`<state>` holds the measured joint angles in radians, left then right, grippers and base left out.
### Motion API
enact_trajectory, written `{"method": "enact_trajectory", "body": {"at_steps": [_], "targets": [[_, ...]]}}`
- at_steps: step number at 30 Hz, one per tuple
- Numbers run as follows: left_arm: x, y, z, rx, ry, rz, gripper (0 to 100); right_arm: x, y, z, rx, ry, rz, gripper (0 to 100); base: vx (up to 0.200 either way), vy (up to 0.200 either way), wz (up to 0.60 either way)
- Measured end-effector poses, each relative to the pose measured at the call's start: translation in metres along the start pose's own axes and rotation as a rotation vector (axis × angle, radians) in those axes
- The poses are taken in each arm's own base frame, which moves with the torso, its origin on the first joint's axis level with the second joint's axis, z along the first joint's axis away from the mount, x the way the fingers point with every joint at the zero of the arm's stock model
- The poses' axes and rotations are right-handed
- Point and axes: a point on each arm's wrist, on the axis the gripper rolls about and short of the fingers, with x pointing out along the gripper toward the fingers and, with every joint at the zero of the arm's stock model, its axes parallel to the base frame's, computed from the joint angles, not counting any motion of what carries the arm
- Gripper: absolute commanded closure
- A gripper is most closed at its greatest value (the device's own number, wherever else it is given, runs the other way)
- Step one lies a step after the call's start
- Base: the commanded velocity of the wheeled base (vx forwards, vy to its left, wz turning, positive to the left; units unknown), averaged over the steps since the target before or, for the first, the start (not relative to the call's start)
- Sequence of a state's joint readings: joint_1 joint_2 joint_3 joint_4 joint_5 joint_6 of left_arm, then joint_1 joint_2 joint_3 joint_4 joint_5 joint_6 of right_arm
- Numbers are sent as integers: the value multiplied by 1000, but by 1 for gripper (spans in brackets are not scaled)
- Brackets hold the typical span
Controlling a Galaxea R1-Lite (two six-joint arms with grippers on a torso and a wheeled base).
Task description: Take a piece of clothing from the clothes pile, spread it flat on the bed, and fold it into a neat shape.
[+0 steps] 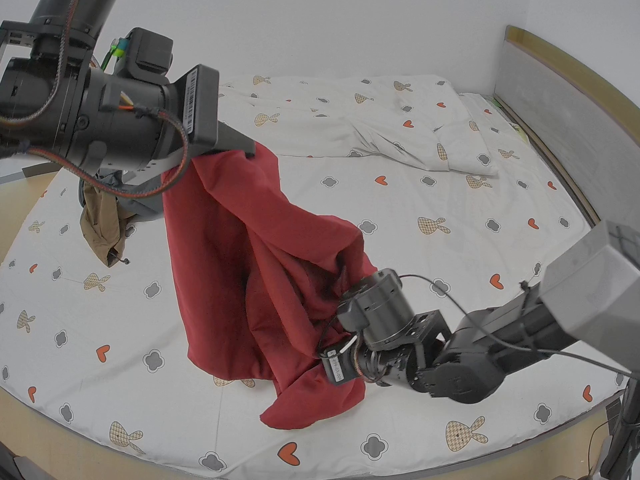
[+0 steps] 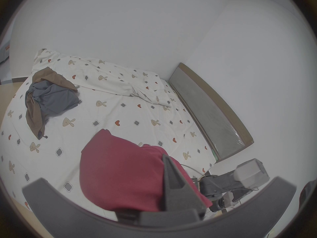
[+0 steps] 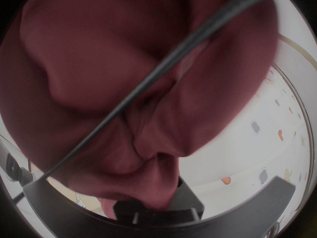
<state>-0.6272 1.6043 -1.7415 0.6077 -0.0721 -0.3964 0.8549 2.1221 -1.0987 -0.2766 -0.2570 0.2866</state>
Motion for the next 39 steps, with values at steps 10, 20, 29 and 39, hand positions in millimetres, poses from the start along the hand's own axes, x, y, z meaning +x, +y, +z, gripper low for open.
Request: {"method": "enact_trajectory", "body": {"at_steps": [10, 20, 29, 39], "targets": [[12, 8, 19, -4, -89, 10, 100, -58, -66, 47, 135, -169, -87, 100, 0, 0, 0], [42, 42, 47, -11, -104, 111, 100, -110, -121, 90, 221, -371, -195, 100, 0, 0, 0], [56, 84, 51, -31, -47, 165, 100, -140, -135, 107, 248, -476, -217, 100, 0, 0, 0], [59, 95, 36, -62, 60, 177, 0, -128, -133, 62, 233, -328, -212, 0, 0, 0, 0]]}}
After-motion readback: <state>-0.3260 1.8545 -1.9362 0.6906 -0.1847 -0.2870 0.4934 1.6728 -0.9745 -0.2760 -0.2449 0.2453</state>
